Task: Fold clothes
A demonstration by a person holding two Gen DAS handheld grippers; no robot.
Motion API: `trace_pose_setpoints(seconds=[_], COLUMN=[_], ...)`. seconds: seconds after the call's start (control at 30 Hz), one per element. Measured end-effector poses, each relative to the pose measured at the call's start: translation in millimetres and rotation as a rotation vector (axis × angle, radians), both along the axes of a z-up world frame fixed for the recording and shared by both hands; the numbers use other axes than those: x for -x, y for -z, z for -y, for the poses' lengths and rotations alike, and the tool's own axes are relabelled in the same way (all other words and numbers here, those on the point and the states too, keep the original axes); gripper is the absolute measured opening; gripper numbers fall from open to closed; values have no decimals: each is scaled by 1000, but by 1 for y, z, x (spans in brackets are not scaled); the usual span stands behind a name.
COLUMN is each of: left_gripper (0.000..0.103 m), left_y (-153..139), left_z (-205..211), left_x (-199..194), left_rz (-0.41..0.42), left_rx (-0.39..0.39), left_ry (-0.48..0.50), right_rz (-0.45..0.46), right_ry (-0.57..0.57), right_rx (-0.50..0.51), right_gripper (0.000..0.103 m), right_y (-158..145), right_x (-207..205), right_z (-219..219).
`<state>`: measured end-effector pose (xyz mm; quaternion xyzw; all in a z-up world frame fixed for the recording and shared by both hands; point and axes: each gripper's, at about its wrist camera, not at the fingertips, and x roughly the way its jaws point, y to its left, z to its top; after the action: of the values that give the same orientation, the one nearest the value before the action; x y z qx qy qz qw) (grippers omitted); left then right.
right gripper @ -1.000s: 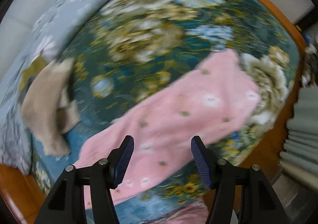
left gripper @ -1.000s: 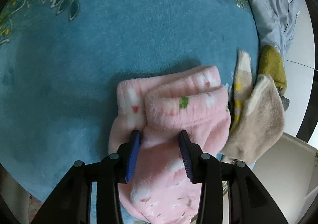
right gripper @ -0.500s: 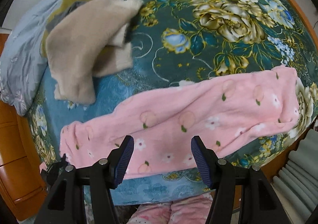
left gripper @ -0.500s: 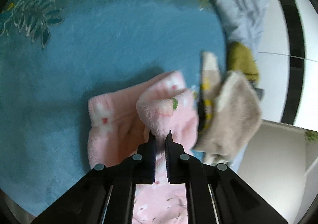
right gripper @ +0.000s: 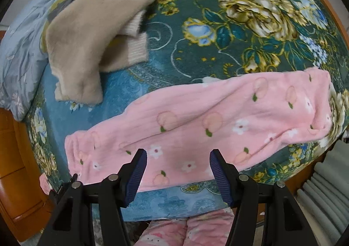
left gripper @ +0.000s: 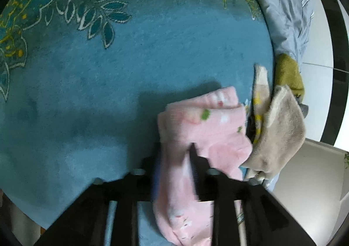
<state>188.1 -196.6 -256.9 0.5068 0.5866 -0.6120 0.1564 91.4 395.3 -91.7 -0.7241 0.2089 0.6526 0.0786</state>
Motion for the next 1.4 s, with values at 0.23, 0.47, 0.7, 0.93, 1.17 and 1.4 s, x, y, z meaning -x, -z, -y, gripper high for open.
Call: trace_pose_setpoints(seconds=[0.23, 0.47, 0.7, 0.93, 1.17, 1.4], left_gripper=[43, 13, 8, 7, 8, 13], left_y=[23, 21, -14, -59, -46, -17], left_z=[-4, -6, 9, 51, 120, 129], left_x=[8, 7, 18, 28, -68, -109], left_rz=[-35, -46, -118, -236, -55, 144], left_rx=[-109, -106, -34, 43, 138, 90], left_ry=[-14, -10, -2, -6, -174, -272], right_rz=[7, 8, -2, -31, -77, -98], right_ry=[-53, -63, -56, -62, -23, 92], right_rx=[4, -4, 9, 32, 55, 77], right_gripper=[64, 64, 64, 64, 64, 64], right_y=[3, 1, -1, -7, -13, -11], right_x=[6, 8, 10, 15, 7, -15], right_z=[20, 24, 32, 43, 35, 6])
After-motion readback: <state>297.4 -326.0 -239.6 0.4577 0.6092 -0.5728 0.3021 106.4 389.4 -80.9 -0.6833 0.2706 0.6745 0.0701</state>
